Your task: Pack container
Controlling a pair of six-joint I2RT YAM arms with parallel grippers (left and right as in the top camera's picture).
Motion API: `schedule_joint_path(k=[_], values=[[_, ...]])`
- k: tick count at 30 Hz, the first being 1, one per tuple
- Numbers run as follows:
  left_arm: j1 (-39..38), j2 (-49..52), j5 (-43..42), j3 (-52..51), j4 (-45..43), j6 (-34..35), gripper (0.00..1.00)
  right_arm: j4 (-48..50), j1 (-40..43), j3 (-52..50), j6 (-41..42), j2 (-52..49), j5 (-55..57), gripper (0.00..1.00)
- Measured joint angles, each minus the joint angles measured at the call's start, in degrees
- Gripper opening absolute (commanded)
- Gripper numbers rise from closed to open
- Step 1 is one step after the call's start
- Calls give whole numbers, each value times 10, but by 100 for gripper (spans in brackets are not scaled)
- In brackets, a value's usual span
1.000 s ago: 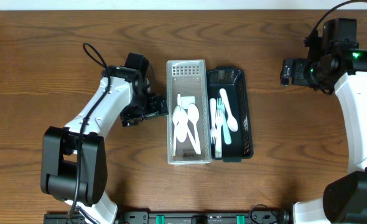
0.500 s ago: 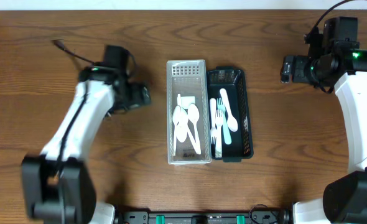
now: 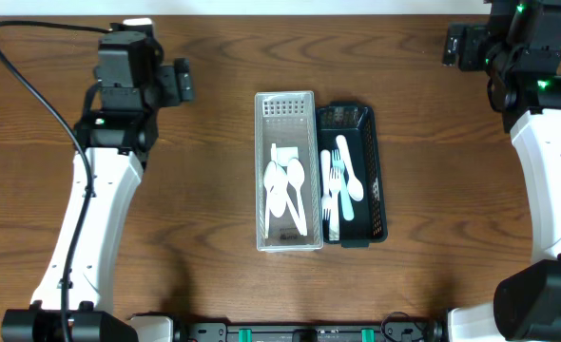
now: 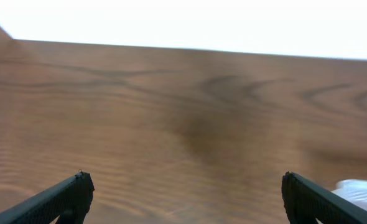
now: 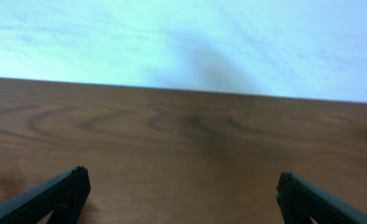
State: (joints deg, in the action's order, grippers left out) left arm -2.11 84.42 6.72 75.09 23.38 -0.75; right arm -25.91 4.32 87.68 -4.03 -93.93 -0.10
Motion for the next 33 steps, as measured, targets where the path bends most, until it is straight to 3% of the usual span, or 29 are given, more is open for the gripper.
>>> schedule_joint_path(k=[6,11,20,26,33], values=[[29,-32,10,-19,21,-23,98,-54,2,-1,-3,8,47,99],[32,-147,12,-72,-10,-25,98,-54,15,-34,-4,64,57,99],[-2,-434,12,-296,-99,-25,98,56,17,-259,0,262,63,99],[-24,-595,12,-427,-67,-25,98,-5,-20,-409,64,432,63,99],[-25,-653,12,-474,-61,-25,98,-23,-38,-538,97,558,63,99]])
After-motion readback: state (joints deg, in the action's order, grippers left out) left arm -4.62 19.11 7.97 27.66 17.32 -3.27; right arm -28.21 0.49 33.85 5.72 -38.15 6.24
